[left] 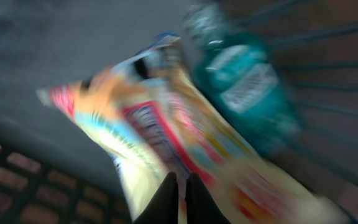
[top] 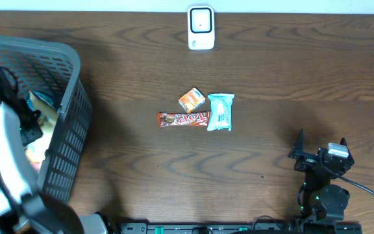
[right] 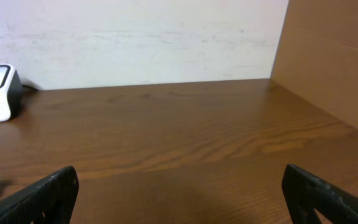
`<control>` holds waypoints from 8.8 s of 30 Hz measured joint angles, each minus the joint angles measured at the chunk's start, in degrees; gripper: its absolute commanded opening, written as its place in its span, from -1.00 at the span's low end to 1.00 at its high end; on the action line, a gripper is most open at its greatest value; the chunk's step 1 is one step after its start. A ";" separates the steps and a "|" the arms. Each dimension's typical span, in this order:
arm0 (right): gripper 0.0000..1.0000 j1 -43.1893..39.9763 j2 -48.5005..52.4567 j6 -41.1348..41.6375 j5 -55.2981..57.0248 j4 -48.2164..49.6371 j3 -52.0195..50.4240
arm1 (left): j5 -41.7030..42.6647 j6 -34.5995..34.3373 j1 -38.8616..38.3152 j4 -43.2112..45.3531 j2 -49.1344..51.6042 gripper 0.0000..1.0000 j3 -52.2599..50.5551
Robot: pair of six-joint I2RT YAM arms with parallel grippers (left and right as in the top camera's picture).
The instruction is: Scan the item barcode
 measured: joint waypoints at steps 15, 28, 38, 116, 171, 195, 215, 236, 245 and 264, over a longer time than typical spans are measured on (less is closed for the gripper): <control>0.99 0.00 0.00 0.00 0.00 0.00 -0.02 | -5.75 0.11 0.00 -3.08 -11.08 0.99 0.09; 0.98 0.00 0.00 0.00 0.02 0.00 0.00 | 7.61 -3.78 0.00 5.25 11.04 0.96 0.09; 0.99 0.00 0.00 0.00 0.00 0.00 -0.02 | 18.18 -5.68 -1.31 7.06 25.18 0.95 0.09; 0.99 0.00 0.00 0.00 0.00 0.00 -0.02 | -7.52 15.58 -72.96 54.95 23.47 -0.85 -0.20; 0.99 0.00 0.02 0.00 0.00 0.00 -0.02 | 1.70 75.54 -69.24 39.69 0.20 0.96 -0.20; 0.99 0.00 0.00 0.00 -0.02 0.00 -0.02 | -19.67 50.21 -30.91 10.49 -27.17 0.95 -0.17; 0.99 0.00 0.00 0.00 0.00 0.00 -0.02 | -18.60 -5.79 -8.04 2.12 -3.48 0.96 -0.17; 0.99 0.00 0.00 0.00 0.00 0.00 -0.02 | -7.87 -27.32 -0.22 12.02 16.31 0.96 -0.17; 0.99 0.00 0.00 0.00 0.00 0.00 -0.02 | -7.23 -27.54 1.57 15.45 19.54 0.96 -0.17; 0.98 0.00 0.00 0.00 0.00 0.00 -0.02 | -5.75 -28.37 3.10 14.82 25.51 0.13 0.44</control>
